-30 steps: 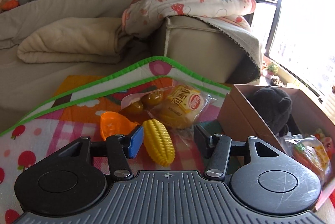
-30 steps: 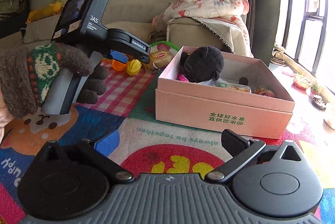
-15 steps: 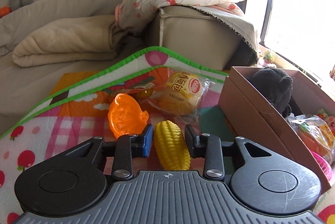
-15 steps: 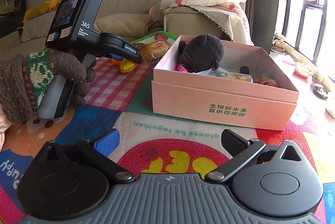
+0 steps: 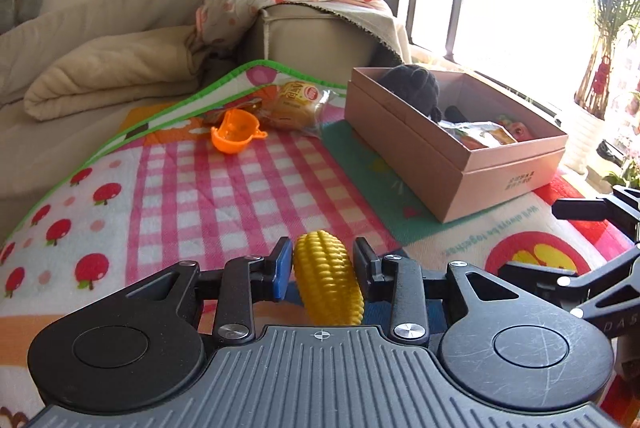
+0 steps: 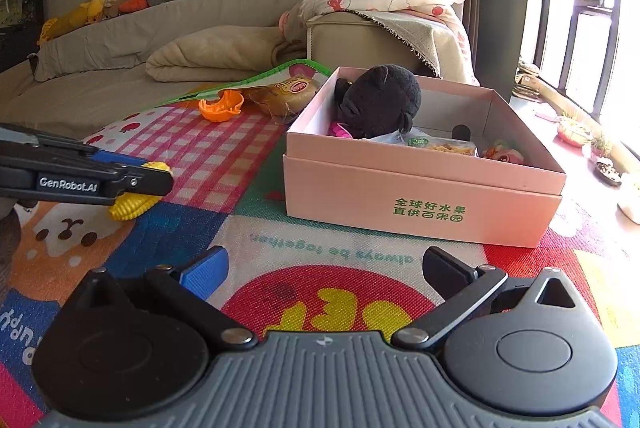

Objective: Organize objects
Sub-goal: 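Grasp the red quail-egg snack packet with the right gripper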

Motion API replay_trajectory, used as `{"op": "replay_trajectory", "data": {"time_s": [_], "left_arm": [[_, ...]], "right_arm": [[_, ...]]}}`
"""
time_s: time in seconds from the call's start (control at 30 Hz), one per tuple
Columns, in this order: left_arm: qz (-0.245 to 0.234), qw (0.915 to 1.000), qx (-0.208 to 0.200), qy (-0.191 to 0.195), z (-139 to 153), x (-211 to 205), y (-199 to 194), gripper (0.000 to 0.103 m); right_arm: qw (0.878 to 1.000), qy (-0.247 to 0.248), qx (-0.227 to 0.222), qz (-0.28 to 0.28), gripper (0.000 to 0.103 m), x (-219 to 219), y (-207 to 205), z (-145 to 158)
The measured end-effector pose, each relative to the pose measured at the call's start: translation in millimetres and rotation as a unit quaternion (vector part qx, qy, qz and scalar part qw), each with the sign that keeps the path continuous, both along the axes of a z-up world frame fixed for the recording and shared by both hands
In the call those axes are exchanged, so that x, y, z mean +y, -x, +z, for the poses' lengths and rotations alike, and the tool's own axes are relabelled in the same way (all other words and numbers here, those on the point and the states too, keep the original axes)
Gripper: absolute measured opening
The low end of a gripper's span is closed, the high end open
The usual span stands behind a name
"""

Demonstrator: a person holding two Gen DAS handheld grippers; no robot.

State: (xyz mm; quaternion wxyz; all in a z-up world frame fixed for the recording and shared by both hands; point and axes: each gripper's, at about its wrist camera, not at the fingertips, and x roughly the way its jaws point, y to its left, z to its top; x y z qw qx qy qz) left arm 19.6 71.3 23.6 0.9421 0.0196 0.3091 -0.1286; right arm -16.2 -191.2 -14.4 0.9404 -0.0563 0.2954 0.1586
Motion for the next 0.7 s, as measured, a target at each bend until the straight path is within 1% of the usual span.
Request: {"op": "replay_trajectory", "data": {"time_s": [0.07,0.17,0.23,0.3,0.37,0.43,0.5,0.6,0.63,0.7], "left_arm": [[0.023,0.9997,-0.011,0.002,-0.7,14.2,7.6,0.037],[0.068,0.9970,-0.010,0.036,-5.9,46.1,8.1,0.037],[0.094,0.9939,-0.015,0.055,-10.2,65.1,7.8,0.037],[0.105,0.9911,-0.021,0.079,-14.4,77.5,8.8,0.037],[0.106,0.9886,-0.025,0.104,-18.9,85.8,11.6,0.037],[0.106,0.9846,-0.035,0.135,-18.2,94.6,14.4,0.037],[0.112,0.9805,-0.039,0.157,-19.5,101.1,16.2,0.037],[0.116,0.9763,-0.038,0.179,-20.9,106.2,17.7,0.037],[0.115,0.9756,-0.040,0.183,-20.8,107.1,17.9,0.037],[0.115,0.9741,-0.044,0.190,-20.8,108.2,20.1,0.037]], "right_arm": [[1.000,0.010,-0.001,0.000,0.103,3.3,-0.6,1.4],[0.999,0.029,-0.016,0.018,0.103,17.5,-3.9,14.0],[0.998,0.028,-0.031,0.039,0.103,32.3,-10.6,34.4],[0.997,0.017,-0.035,0.062,0.103,49.1,-23.5,56.7],[0.997,-0.002,-0.014,0.081,0.103,68.6,-45.8,75.4],[0.995,-0.024,0.022,0.091,0.103,91.6,-76.9,84.5],[0.995,-0.024,0.046,0.086,0.103,115.4,-106.9,80.9],[0.996,0.005,0.065,0.059,0.103,151.5,-149.0,61.9],[0.996,0.022,0.065,0.049,0.103,162.2,-160.5,55.0],[0.997,0.054,0.051,0.036,0.102,180.8,-179.7,46.6]]}}
